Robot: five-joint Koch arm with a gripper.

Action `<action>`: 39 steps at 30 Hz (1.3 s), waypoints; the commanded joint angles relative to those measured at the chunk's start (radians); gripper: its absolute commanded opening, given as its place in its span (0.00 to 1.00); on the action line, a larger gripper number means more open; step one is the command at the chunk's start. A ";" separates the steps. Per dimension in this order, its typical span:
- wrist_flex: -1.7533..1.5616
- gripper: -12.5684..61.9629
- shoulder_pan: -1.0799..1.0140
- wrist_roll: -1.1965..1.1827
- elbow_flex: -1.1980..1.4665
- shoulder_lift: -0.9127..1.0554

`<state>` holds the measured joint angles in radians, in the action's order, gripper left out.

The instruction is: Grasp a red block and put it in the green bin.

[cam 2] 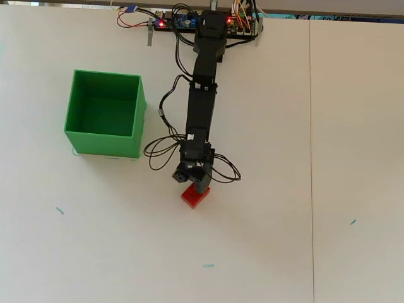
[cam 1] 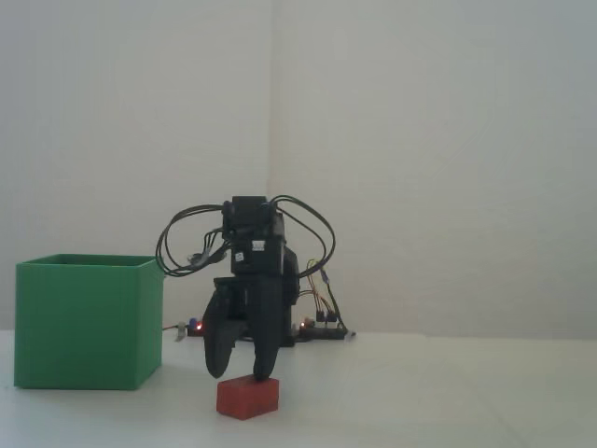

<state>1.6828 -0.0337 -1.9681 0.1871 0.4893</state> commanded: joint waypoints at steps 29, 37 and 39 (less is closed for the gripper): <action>-0.034 0.61 0.000 0.028 -0.080 0.060; -0.018 0.62 0.011 0.160 -0.080 0.063; -0.009 0.62 0.014 0.161 -0.080 0.063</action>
<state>1.6567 -0.0322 -1.8101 0.1595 0.4909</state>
